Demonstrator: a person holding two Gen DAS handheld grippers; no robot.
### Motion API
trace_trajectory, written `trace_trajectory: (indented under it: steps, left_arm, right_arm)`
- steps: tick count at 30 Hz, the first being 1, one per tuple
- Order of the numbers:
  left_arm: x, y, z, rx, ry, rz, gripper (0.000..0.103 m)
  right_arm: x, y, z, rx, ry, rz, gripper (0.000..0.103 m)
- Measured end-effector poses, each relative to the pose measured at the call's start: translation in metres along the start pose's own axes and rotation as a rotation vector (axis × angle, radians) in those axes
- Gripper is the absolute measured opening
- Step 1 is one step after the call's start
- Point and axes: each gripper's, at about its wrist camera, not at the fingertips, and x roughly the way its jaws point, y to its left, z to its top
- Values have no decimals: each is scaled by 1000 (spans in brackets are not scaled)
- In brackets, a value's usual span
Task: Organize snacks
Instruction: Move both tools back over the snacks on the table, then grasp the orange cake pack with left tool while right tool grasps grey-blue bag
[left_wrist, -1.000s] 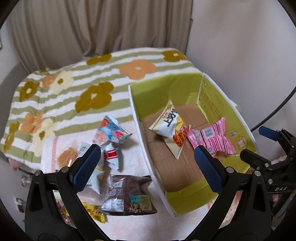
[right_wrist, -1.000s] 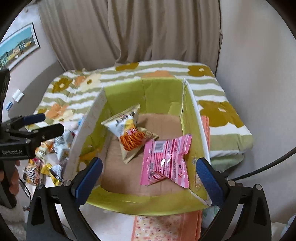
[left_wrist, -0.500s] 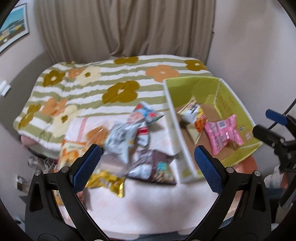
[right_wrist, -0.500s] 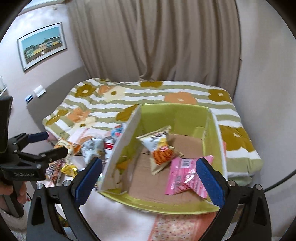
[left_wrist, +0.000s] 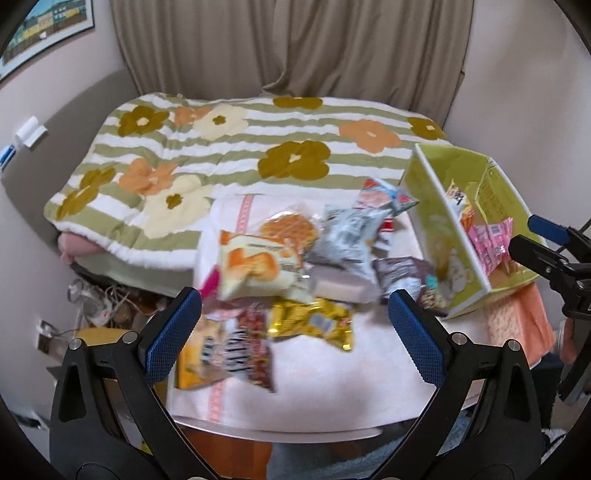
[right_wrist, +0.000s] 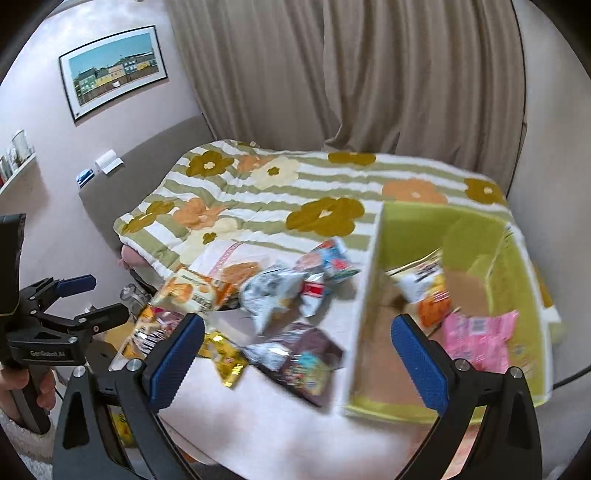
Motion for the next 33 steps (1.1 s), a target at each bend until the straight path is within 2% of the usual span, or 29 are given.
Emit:
trace_trajectory:
  steps: [5, 12, 14, 17, 23, 33]
  left_arm:
    - [19, 46, 14, 31, 24, -62, 101]
    - [72, 69, 32, 140, 96, -194, 101]
    - [93, 67, 37, 210, 127, -230, 101]
    - [113, 60, 40, 313, 160, -242, 100]
    - [132, 33, 40, 670, 188, -211, 101]
    - [179, -2, 35, 961, 307, -266, 101]
  right_arm:
    - [29, 31, 3, 74, 31, -41, 101]
    - [67, 47, 8, 174, 65, -90, 101]
    - [83, 45, 9, 200, 89, -102, 101]
    - [101, 40, 10, 236, 125, -117, 101]
    - [131, 30, 12, 274, 186, -127, 101]
    - [169, 14, 10, 376, 238, -95, 101]
